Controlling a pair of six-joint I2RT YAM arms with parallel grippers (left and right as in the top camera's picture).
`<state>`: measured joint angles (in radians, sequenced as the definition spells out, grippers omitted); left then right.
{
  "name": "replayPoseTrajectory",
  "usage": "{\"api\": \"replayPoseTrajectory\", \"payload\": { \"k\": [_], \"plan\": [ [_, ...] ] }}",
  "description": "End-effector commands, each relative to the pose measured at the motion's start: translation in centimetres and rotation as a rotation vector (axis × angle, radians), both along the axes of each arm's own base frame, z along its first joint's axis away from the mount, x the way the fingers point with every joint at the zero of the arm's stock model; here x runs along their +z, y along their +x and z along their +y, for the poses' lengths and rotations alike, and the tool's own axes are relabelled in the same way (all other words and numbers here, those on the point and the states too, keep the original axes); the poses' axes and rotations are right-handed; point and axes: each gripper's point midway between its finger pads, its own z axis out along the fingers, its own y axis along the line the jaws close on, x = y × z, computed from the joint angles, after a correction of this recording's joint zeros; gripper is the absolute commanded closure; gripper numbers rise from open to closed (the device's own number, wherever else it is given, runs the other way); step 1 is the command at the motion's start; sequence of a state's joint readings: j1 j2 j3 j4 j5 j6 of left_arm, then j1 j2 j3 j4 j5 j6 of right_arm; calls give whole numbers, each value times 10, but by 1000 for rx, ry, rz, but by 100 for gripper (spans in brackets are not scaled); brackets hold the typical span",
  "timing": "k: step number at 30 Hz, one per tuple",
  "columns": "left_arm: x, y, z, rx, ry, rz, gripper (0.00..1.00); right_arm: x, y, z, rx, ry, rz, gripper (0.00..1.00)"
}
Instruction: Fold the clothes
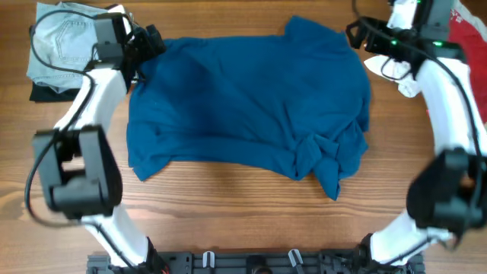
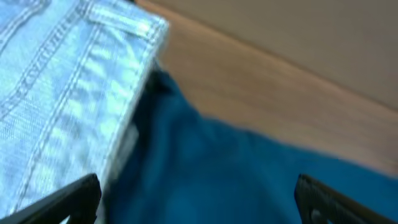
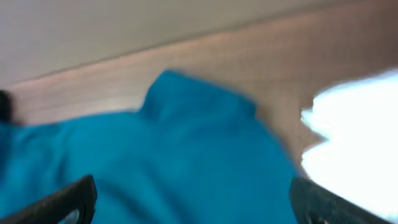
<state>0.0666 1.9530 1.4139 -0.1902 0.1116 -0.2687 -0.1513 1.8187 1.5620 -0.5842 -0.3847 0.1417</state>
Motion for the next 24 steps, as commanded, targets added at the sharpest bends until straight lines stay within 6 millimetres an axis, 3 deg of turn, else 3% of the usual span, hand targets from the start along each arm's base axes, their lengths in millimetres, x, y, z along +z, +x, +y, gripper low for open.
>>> {"api": "replayPoseTrajectory", "payload": {
  "k": [1,5,8,13,16,20,24],
  "plan": [
    [51,-25,-30,-125,-112,-17,0,3,-47,11,-64,87,179,0],
    [42,-54,-35,-132,-140,105,0,-13,-101,22,-42,96,394,0],
    [42,-74,-36,-128,-147,170,0,-12,-132,39,6,90,491,1],
    [60,-118,-34,-34,-195,272,0,-2,-168,80,110,34,556,8],
    [68,-149,-30,17,-193,337,0,-10,-184,93,89,-36,611,8],
    [70,-183,-36,25,-197,432,0,-44,-201,109,62,-113,679,11],
    [55,-203,-41,28,-140,533,0,-80,-212,121,58,-126,712,24]
  ]
}}
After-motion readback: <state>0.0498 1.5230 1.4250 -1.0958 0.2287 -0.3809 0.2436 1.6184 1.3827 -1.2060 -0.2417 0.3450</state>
